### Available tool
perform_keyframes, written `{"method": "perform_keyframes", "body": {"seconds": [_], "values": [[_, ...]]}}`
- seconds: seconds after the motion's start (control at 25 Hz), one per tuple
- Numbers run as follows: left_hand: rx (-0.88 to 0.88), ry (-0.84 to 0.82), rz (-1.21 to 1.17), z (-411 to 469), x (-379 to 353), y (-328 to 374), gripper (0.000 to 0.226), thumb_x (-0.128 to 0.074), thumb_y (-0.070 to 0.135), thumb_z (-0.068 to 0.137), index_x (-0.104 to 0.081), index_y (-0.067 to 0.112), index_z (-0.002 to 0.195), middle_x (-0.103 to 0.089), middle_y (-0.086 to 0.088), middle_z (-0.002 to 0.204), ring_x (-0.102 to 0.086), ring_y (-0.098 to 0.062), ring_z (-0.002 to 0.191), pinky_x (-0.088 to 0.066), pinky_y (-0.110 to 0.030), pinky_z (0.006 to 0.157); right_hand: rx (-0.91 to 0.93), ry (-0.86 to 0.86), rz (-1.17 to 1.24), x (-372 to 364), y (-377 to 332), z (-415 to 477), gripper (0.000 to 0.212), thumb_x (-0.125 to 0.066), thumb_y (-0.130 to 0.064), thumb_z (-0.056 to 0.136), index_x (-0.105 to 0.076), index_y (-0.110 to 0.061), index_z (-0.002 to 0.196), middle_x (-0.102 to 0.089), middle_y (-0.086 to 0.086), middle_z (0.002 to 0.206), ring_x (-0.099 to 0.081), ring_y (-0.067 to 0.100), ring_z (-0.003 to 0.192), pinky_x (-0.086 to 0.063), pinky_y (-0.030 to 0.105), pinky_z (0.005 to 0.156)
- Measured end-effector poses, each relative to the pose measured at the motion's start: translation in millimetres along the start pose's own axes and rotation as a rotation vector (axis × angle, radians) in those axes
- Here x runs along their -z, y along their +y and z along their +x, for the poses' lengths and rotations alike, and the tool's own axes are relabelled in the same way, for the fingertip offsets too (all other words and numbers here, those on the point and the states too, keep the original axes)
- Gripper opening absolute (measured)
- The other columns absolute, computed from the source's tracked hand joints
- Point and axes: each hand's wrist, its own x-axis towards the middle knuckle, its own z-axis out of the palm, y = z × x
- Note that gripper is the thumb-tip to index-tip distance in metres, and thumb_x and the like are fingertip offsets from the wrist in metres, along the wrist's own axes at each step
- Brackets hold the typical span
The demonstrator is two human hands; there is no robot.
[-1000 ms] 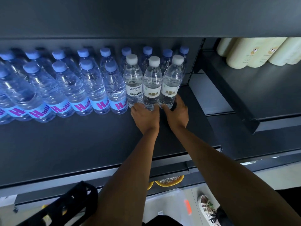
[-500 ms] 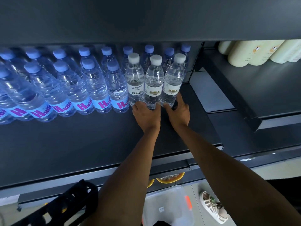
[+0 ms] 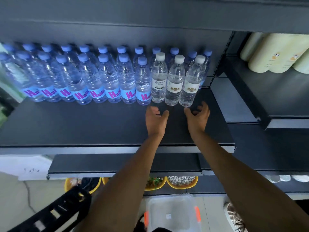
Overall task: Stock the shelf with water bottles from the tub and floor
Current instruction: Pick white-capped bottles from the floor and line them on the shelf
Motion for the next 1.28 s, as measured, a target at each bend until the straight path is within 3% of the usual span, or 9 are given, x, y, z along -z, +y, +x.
{"method": "perform_keyframes", "body": {"seconds": [0.16, 0.28, 0.48, 0.56, 0.68, 0.88, 1.04, 1.16, 1.28], "values": [[0.001, 0.153, -0.044, -59, 47, -14, 0.030, -0.077, 0.019, 0.086, -0.060, 0.010, 0.109, -0.064, -0.002, 0.100, -0.060, -0.006, 0.081, -0.042, -0.003, 0.061, 0.086, -0.117, 0.084, 11, 1, -54, 0.070, -0.078, -0.018, 0.088, -0.043, -0.010, 0.148, -0.046, 0.005, 0.129, -0.055, 0.022, 0.106, -0.053, 0.044, 0.096], [-0.036, 0.284, -0.086, -111, 91, -34, 0.024, -0.076, 0.019, 0.087, -0.059, 0.018, 0.104, -0.066, -0.001, 0.097, -0.060, 0.004, 0.076, -0.044, -0.007, 0.066, 0.218, -0.260, 0.139, 12, 6, -106, 0.059, -0.075, -0.012, 0.090, -0.048, -0.009, 0.142, -0.048, 0.003, 0.125, -0.055, 0.026, 0.109, -0.053, 0.044, 0.092], [0.025, 0.605, -0.145, -200, 173, -77, 0.018, -0.073, 0.024, 0.084, -0.060, 0.026, 0.097, -0.066, 0.002, 0.091, -0.061, -0.003, 0.078, -0.050, -0.021, 0.078, 0.414, -0.563, 0.138, 7, 29, -219, 0.045, -0.069, -0.024, 0.087, -0.056, -0.020, 0.129, -0.056, -0.005, 0.117, -0.057, 0.013, 0.102, -0.049, 0.023, 0.083], [0.084, 0.708, -0.164, -229, 202, -96, 0.019, -0.072, 0.022, 0.084, -0.060, 0.020, 0.098, -0.066, -0.001, 0.092, -0.061, -0.010, 0.079, -0.053, -0.034, 0.080, 0.402, -0.687, 0.110, 6, 49, -255, 0.042, -0.069, -0.020, 0.086, -0.059, -0.015, 0.126, -0.058, -0.002, 0.115, -0.058, 0.017, 0.101, -0.053, 0.033, 0.083], [0.166, 0.862, -0.159, -273, 247, -139, 0.021, -0.071, 0.022, 0.081, -0.059, 0.020, 0.098, -0.064, 0.001, 0.088, -0.057, -0.010, 0.076, -0.052, -0.036, 0.075, 0.388, -0.868, -0.021, 8, 99, -302, 0.037, -0.067, -0.011, 0.086, -0.061, -0.007, 0.123, -0.056, -0.001, 0.114, -0.057, 0.026, 0.101, -0.052, 0.048, 0.088], [0.311, 1.087, -0.141, -330, 302, -236, 0.029, -0.071, 0.023, 0.081, -0.058, 0.013, 0.105, -0.062, 0.001, 0.089, -0.056, -0.005, 0.073, -0.050, -0.030, 0.074, 0.393, -1.121, -0.259, 15, 199, -361, 0.036, -0.067, -0.006, 0.087, -0.059, -0.006, 0.122, -0.055, 0.011, 0.113, -0.054, 0.029, 0.101, -0.054, 0.032, 0.088], [0.396, 1.223, -0.104, -368, 336, -346, 0.026, -0.070, 0.022, 0.081, -0.055, 0.016, 0.102, -0.060, 0.005, 0.086, -0.054, 0.001, 0.071, -0.049, -0.021, 0.072, 0.402, -1.267, -0.490, -4, 290, -400, 0.039, -0.072, -0.004, 0.087, -0.059, -0.004, 0.124, -0.052, 0.001, 0.106, -0.054, 0.034, 0.104, -0.048, 0.057, 0.092], [0.455, 1.301, -0.068, -393, 352, -449, 0.027, -0.070, 0.021, 0.081, -0.054, 0.015, 0.102, -0.058, 0.008, 0.083, -0.053, 0.003, 0.069, -0.047, -0.016, 0.070, 0.452, -1.372, -0.621, -34, 371, -431, 0.042, -0.072, -0.003, 0.084, -0.059, 0.000, 0.124, -0.055, 0.012, 0.107, -0.054, 0.037, 0.105, -0.045, 0.054, 0.097], [0.505, 1.274, -0.008, -403, 356, -538, 0.030, -0.072, 0.022, 0.084, -0.052, 0.014, 0.105, -0.059, -0.002, 0.090, -0.053, -0.004, 0.074, -0.049, -0.021, 0.072, 0.501, -1.472, -0.695, -79, 441, -462, 0.045, -0.072, -0.004, 0.083, -0.058, 0.006, 0.124, -0.057, 0.024, 0.116, -0.054, 0.045, 0.108, -0.044, 0.052, 0.100]]}}
